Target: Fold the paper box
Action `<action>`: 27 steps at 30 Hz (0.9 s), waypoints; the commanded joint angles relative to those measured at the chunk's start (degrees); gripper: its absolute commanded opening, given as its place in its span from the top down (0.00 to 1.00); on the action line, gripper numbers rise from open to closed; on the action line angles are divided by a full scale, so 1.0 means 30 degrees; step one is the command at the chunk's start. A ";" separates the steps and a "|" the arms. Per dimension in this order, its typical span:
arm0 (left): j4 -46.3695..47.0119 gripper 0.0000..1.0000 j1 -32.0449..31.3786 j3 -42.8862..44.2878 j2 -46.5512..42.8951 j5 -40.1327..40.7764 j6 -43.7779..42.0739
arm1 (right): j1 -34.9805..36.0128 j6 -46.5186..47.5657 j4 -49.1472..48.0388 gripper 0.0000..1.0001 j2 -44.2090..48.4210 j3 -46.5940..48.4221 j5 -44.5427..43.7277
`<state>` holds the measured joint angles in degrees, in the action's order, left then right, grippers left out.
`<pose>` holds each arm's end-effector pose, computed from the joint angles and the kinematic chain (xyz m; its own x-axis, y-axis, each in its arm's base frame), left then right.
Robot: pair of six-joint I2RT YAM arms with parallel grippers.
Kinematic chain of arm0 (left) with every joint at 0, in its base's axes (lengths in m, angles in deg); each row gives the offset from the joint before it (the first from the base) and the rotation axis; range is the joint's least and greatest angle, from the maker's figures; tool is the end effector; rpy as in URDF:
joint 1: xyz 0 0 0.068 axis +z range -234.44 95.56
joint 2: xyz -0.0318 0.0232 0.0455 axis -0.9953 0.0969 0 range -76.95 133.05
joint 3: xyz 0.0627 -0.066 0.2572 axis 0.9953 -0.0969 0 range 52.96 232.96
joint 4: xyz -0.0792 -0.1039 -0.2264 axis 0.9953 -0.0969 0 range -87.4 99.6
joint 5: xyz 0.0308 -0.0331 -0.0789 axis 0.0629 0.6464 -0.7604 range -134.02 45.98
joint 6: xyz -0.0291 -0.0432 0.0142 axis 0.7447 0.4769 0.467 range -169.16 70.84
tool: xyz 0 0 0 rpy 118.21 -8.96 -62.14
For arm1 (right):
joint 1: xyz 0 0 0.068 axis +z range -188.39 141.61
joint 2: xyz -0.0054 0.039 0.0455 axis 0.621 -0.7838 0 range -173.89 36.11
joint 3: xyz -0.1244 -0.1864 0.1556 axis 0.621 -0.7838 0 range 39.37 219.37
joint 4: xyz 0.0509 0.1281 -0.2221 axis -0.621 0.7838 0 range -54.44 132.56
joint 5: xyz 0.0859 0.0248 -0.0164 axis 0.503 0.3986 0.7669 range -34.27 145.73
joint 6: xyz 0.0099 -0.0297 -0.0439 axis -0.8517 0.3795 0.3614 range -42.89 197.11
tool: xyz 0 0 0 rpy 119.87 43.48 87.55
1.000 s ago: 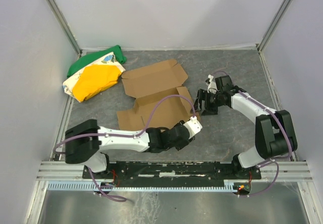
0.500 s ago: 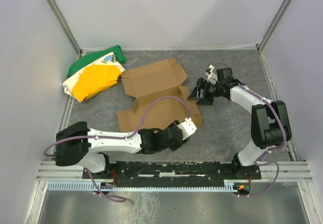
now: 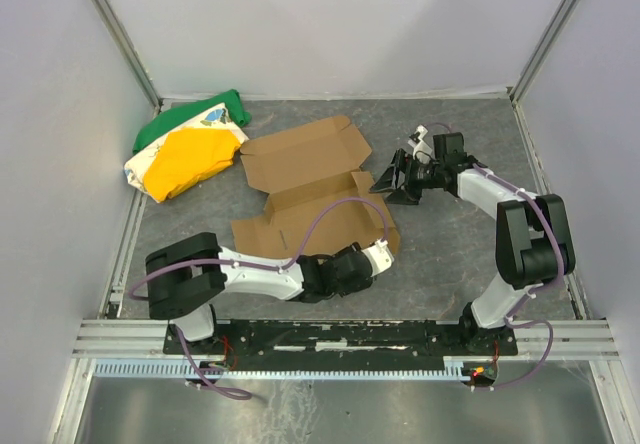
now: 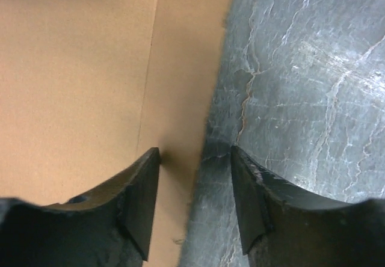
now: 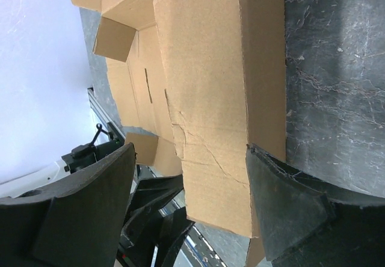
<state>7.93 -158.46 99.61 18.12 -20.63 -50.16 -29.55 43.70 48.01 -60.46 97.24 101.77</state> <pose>0.1015 -0.3031 0.1513 -0.1970 0.7458 -0.6363 0.8157 0.4848 0.3156 0.3328 0.0776 0.1925 -0.9468 0.2394 -0.2149 -0.0378 0.5805 0.8134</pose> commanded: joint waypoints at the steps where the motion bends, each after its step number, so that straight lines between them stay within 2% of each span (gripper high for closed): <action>1: 0.0177 0.46 0.0567 0.0201 0.0400 -0.1183 -0.0144 | -0.0178 0.0053 -0.0686 0.18 -0.0123 0.0260 0.0458; 8: -0.0385 0.46 0.0686 0.0020 -0.0201 -0.0925 0.0336 | -0.0303 -0.0079 -0.0752 0.18 -0.0322 0.0437 0.0352; 10: -0.0634 0.45 0.0707 0.0034 -0.0117 -0.0666 0.0571 | -0.0325 -0.0085 -0.0695 0.12 -0.0374 0.0558 0.0396; 12: -0.0978 0.44 0.0719 0.0204 -0.0036 -0.0411 0.0796 | -0.0339 -0.0085 -0.0657 0.11 -0.0454 0.0674 0.0532; 18: -0.2198 0.39 0.0730 0.1124 0.0575 0.2014 0.1005 | -0.0426 -0.0399 -0.1125 0.11 -0.0685 0.0661 0.0912; 21: -0.2469 0.40 0.0928 0.1452 0.0986 0.2086 0.0569 | -0.0501 -0.0449 -0.1205 0.10 -0.0722 0.0642 0.1006; 25: -0.2309 0.48 0.1299 0.1427 0.1009 0.0763 0.0364 | -0.0558 -0.0457 -0.1288 0.11 -0.0753 0.0610 0.1139; 27: -0.2309 0.63 0.1537 0.1338 0.0777 -0.0093 0.0457 | -0.0580 -0.0460 -0.1348 0.11 -0.0746 0.0575 0.1201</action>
<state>3.14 -155.20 103.04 20.29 -17.67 -49.17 -30.95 42.39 46.63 -62.54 97.24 103.52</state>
